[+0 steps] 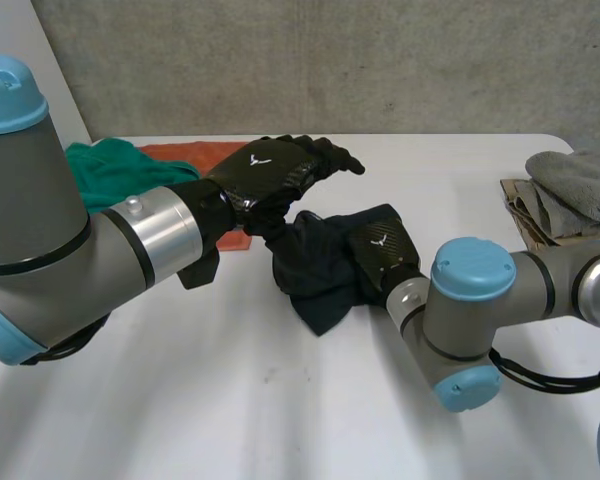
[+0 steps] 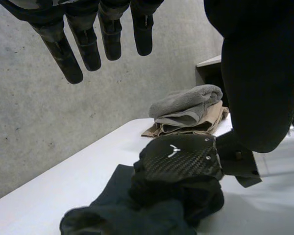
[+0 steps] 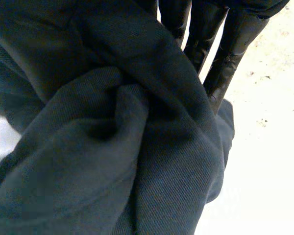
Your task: Fold the laundry.
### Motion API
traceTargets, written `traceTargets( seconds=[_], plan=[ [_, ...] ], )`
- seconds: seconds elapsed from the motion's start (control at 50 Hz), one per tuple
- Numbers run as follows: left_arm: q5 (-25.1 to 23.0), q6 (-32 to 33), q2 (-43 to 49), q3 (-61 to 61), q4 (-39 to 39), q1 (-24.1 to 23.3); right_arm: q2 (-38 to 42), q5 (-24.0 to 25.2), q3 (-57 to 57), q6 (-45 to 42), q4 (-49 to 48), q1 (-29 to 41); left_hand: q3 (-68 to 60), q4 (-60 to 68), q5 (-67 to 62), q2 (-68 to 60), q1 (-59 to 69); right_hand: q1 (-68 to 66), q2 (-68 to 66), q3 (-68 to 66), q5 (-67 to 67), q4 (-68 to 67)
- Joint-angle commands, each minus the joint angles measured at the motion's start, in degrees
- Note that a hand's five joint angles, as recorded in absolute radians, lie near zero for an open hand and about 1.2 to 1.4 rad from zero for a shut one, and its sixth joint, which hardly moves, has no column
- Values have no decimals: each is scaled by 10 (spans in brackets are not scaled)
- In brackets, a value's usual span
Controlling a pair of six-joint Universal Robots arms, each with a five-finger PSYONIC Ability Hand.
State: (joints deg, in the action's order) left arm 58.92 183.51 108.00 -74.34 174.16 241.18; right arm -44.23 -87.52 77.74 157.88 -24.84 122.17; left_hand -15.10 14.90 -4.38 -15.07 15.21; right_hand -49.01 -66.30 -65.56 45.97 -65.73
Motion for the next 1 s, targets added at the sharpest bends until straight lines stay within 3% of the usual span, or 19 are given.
traceTargets(
  seconds=[0.02, 0.16, 0.3, 0.36, 0.44, 0.58, 0.74, 1.0],
  plan=[
    [1, 0, -2, -3, 1, 0, -27, 11, -48, 3, 3, -7, -25, 27, -32, -25, 24, -310, -137, -144, 240, -143],
    [1, 0, -16, -3, 1, 3, -61, 81, -114, 8, -22, -61, -25, 27, -32, -25, 24, -310, -137, -144, 240, -143],
    [1, -2, -19, -5, 1, 13, -72, 110, -192, 9, -37, -122, -25, 27, -32, -25, 24, -310, -137, -144, 240, -143],
    [1, -2, -20, -6, 0, 13, -76, 114, -225, 12, -43, -167, -25, 27, -32, -25, 24, -310, -137, -144, 240, -143],
    [1, -2, -21, -7, 1, 13, -79, 157, -247, 55, -65, -242, -25, 27, -32, -25, 24, -310, -137, -144, 240, -143],
    [1, -2, -20, -8, 1, 13, -73, 243, -241, 110, -89, -338, -25, 27, -32, -25, 24, -310, -137, -144, 240, -143],
    [1, -2, -19, -9, 1, 12, -24, 349, -189, 159, -206, -459, -25, 27, -32, -25, 24, -310, -137, -144, 240, -143],
    [1, -2, -13, -11, 2, 11, 51, 444, -88, 195, -289, -586, -25, 27, -32, -25, 24, -310, -137, -144, 240, -143]
  ],
)
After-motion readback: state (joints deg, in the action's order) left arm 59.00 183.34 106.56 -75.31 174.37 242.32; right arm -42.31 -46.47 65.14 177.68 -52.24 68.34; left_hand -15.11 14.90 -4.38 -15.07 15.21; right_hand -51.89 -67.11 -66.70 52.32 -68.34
